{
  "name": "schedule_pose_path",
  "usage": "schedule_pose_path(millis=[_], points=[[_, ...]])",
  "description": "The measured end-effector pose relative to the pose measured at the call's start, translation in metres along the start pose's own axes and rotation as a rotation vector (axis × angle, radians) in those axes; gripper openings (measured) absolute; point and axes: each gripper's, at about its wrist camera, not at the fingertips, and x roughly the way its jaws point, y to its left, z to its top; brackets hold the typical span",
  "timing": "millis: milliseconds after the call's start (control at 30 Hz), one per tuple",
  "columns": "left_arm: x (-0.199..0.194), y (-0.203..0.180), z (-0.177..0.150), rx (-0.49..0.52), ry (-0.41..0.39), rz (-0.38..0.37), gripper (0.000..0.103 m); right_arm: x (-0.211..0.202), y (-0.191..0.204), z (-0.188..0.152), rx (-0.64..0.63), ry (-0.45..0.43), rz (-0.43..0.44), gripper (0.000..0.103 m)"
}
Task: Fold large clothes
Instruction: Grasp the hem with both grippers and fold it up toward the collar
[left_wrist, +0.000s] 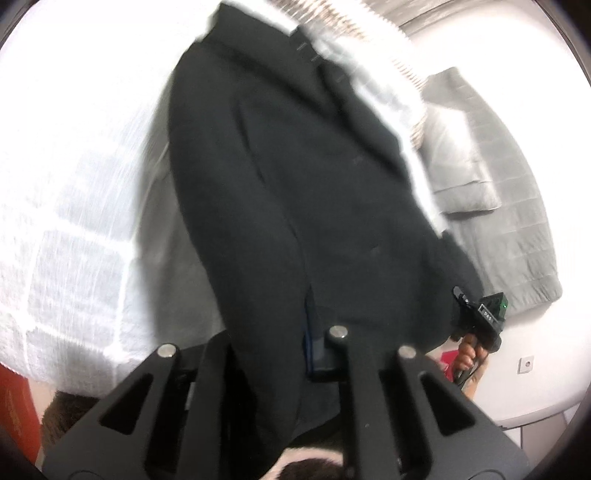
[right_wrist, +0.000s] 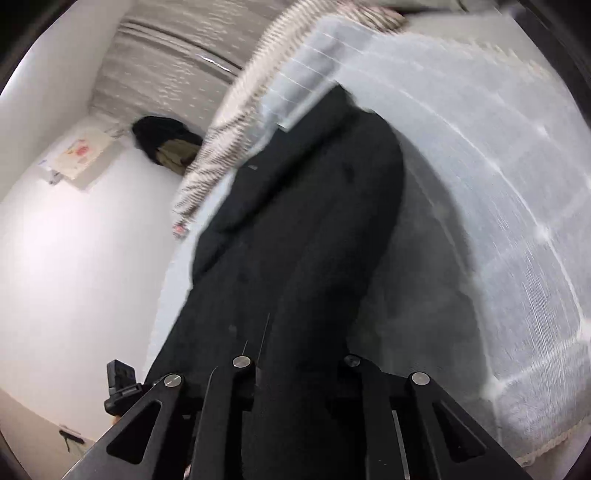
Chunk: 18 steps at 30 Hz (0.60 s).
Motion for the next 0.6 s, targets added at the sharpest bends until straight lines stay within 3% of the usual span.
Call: schedule_pose_path(millis=[300, 367, 600], points=[[-0.066, -0.062, 0.010, 0.138, -0.220, -0.079, 0.010, -0.037, 0.070, 0.010, -0.146, -0.161, 0.124, 0.011], [-0.079, -0.069, 0.008, 0.159, -0.254, -0.096, 0.009, -0.048, 0.076, 0.008, -0.156, -0.196, 0.164, 0.008], [-0.119, -0.092, -0.004, 0.221, -0.339, -0.143, 0.008, -0.084, 0.082, -0.004, -0.174, -0.261, 0.183, 0.007]])
